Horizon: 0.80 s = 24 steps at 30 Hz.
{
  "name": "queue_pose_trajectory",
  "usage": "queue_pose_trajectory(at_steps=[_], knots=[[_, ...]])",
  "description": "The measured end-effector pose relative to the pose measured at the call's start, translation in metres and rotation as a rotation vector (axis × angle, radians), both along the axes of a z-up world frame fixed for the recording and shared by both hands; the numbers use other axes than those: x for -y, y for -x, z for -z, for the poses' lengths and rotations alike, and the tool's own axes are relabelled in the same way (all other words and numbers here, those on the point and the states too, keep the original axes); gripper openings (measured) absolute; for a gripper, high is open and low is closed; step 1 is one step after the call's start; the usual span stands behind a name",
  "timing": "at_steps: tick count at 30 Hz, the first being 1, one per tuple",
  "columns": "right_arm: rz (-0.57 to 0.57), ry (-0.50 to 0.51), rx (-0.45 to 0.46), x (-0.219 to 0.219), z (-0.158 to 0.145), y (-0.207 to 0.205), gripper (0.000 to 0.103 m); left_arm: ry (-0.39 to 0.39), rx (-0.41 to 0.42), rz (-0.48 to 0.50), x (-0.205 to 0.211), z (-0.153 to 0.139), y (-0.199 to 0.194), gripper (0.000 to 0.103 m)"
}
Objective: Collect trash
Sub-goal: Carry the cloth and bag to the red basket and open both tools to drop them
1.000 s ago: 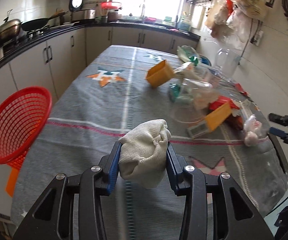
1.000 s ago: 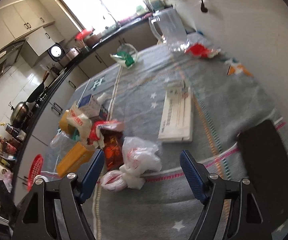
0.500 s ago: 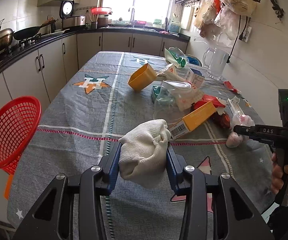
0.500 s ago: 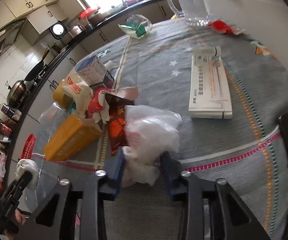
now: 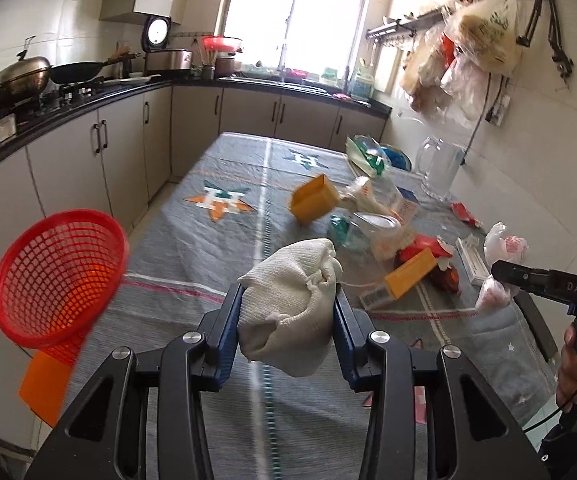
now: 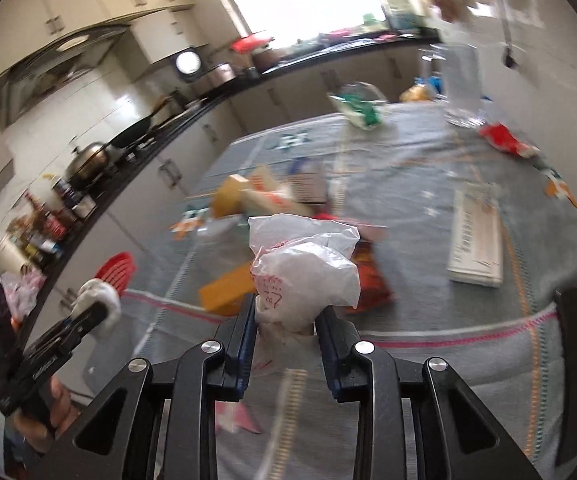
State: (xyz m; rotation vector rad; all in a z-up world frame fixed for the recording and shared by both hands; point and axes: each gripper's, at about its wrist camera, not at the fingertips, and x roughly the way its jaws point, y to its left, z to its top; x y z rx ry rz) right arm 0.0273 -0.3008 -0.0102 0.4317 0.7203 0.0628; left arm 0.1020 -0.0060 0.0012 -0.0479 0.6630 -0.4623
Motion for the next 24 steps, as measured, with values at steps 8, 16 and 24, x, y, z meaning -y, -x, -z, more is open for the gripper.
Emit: queue_pose_trajectory(at_steps=[8, 16, 24], knots=[[-0.158, 0.015, -0.011, -0.062, -0.011, -0.033, 0.032, 0.018, 0.021, -0.121, -0.062, -0.006, -0.006, 0.041], [-0.346, 0.038, -0.001, -0.146, -0.031, -0.081, 0.032, 0.016, 0.035, -0.254, -0.125, -0.008, -0.023, 0.041], [-0.467, 0.048, -0.032, -0.216, -0.028, -0.139, 0.032, 0.021, -0.023, -0.355, -0.175, 0.015, -0.06, 0.041]])
